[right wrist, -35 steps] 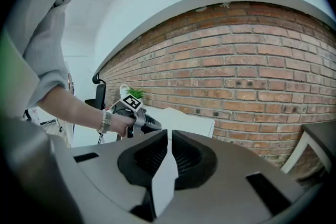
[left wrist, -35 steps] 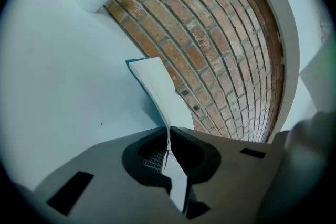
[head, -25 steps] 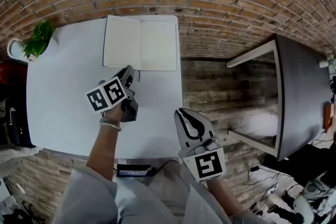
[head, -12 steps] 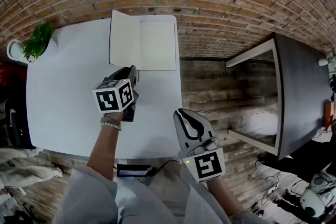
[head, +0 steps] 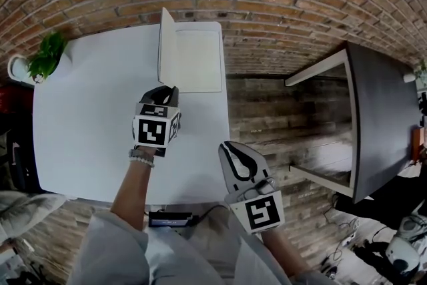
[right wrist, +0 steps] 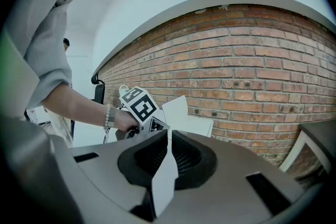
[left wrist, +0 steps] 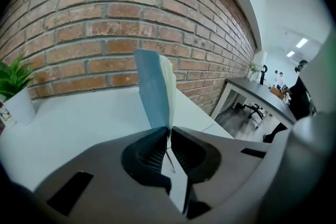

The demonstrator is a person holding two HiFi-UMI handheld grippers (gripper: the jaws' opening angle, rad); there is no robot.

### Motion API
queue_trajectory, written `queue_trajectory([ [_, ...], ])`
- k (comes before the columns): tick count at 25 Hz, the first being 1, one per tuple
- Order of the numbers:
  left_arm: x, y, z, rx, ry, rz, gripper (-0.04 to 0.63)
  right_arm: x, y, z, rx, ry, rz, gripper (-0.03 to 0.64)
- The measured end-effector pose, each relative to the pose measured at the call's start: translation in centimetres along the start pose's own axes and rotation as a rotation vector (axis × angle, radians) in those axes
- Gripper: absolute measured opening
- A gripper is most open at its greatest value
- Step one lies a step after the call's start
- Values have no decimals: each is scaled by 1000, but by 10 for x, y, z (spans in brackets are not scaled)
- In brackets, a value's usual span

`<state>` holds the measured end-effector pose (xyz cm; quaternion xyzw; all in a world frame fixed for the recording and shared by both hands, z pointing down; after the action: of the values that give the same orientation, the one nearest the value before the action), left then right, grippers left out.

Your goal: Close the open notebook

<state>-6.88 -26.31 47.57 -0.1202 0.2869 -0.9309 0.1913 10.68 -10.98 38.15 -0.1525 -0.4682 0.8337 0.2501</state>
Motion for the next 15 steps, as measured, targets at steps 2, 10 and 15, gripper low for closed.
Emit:
queue_trajectory([
  [2,-3,1,2,12,3,35,34,0,0,-1,1,-3,0,54],
  [10,-12,3,10,56,3,133,34,0,-2,-3,5,-17,0,54],
  [15,-17,6,19,74,13,217,34,-2,-4,-3,6,-21,2,54],
])
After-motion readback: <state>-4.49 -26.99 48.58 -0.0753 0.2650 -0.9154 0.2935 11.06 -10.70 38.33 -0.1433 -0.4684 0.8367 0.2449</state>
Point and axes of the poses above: the fingertips, and each gripper's own axes: z forward along the fingers, x to its left, y out of its top, the point moved 8 cm from there along -z, backward along the fingers, and after that the axes turned 11 degrees about x, right-handed, at the moved point
